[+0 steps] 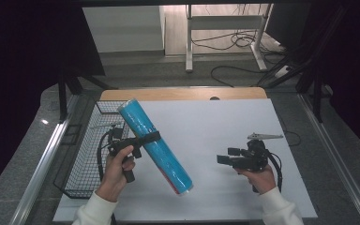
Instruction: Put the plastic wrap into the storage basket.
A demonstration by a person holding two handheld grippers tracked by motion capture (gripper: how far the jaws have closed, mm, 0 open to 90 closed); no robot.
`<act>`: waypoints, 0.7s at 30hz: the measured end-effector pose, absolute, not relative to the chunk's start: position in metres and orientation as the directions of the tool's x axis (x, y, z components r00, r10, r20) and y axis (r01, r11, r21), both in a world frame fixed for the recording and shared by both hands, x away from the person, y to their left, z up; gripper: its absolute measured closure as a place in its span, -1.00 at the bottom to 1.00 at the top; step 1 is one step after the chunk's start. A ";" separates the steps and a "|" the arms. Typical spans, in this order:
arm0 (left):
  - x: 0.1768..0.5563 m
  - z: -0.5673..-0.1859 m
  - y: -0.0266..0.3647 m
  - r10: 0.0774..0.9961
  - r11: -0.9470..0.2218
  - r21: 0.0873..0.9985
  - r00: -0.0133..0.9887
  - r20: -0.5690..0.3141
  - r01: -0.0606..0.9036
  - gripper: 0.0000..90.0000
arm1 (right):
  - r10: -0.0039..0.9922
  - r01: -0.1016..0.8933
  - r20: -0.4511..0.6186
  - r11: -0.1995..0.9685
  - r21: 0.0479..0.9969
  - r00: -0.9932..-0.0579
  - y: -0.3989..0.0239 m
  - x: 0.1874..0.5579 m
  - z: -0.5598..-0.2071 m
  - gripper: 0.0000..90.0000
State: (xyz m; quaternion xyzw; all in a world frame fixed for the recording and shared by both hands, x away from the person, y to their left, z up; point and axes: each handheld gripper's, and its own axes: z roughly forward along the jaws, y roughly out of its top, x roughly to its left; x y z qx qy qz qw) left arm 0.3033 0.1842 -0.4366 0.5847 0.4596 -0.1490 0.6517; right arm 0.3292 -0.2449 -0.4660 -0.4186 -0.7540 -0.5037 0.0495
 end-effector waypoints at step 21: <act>0.292 -0.411 0.224 0.393 0.308 0.655 0.535 -0.748 0.690 -0.29 | 0.582 0.694 0.513 0.128 0.708 -0.631 -0.248 0.330 -0.466 -0.65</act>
